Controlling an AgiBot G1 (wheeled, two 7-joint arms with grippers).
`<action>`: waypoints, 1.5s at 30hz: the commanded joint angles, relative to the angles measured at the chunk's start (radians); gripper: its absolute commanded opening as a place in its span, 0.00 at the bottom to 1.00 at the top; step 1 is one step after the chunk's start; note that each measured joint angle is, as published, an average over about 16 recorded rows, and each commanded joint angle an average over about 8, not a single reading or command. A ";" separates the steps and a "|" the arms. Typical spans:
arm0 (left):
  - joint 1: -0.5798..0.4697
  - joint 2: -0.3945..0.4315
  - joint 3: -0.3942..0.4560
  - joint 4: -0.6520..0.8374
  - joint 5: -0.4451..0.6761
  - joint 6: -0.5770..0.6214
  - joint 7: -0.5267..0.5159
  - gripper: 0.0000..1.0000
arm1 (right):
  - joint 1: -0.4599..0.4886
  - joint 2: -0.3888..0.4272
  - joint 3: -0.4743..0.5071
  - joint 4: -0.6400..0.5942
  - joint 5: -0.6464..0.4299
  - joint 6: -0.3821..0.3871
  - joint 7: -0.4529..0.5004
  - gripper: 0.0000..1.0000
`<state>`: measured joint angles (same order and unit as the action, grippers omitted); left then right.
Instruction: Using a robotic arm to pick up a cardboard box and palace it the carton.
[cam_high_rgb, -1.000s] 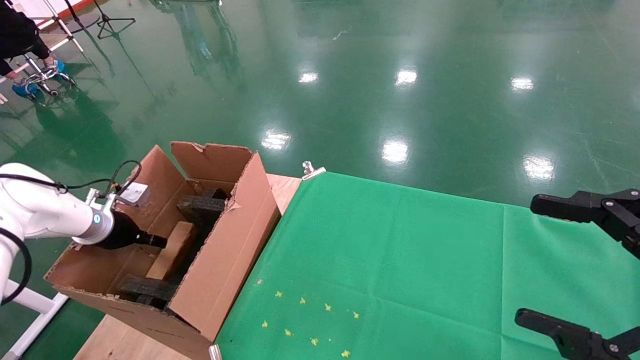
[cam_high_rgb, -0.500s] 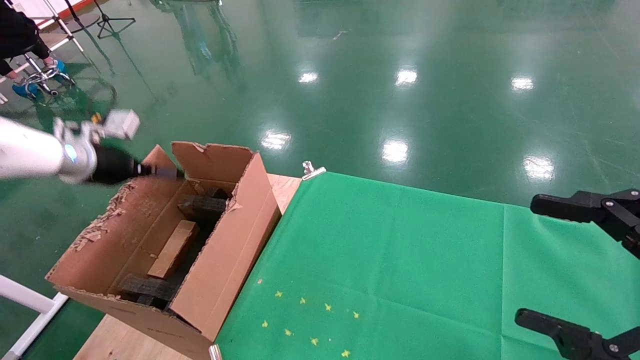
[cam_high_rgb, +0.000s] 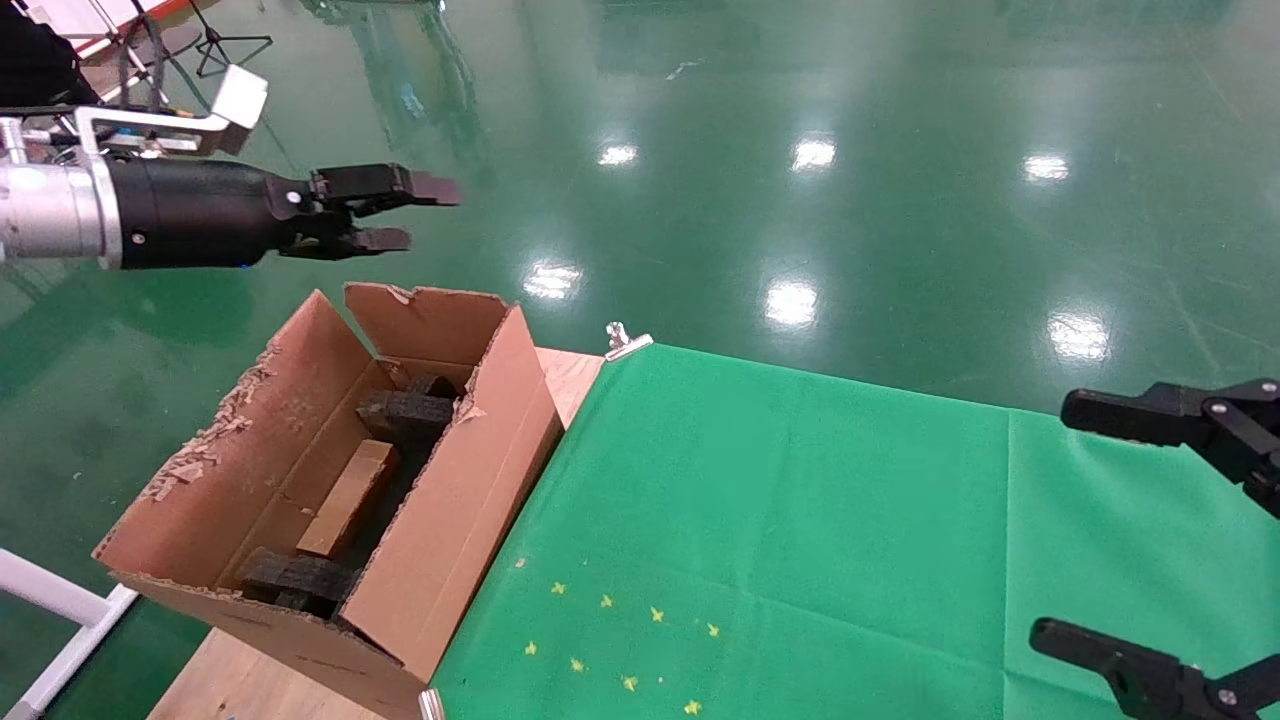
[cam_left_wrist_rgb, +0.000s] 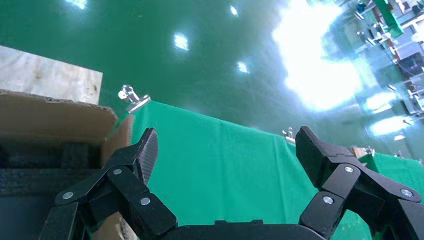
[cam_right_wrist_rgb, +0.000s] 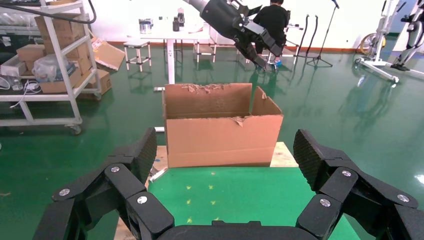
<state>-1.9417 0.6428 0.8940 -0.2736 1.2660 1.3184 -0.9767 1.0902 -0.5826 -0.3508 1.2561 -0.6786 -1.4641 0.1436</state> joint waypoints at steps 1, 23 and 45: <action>0.002 -0.008 -0.014 -0.013 -0.030 0.037 -0.023 1.00 | 0.000 0.000 0.000 0.000 0.000 0.000 0.000 1.00; 0.249 -0.016 -0.186 -0.297 -0.178 0.081 0.208 1.00 | 0.000 0.000 0.000 0.000 0.000 0.000 0.000 1.00; 0.568 -0.024 -0.407 -0.664 -0.362 0.130 0.507 1.00 | 0.000 0.000 0.000 0.000 0.000 0.000 0.000 1.00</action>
<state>-1.3743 0.6189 0.4874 -0.9377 0.9043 1.4487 -0.4696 1.0902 -0.5823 -0.3511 1.2558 -0.6782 -1.4640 0.1434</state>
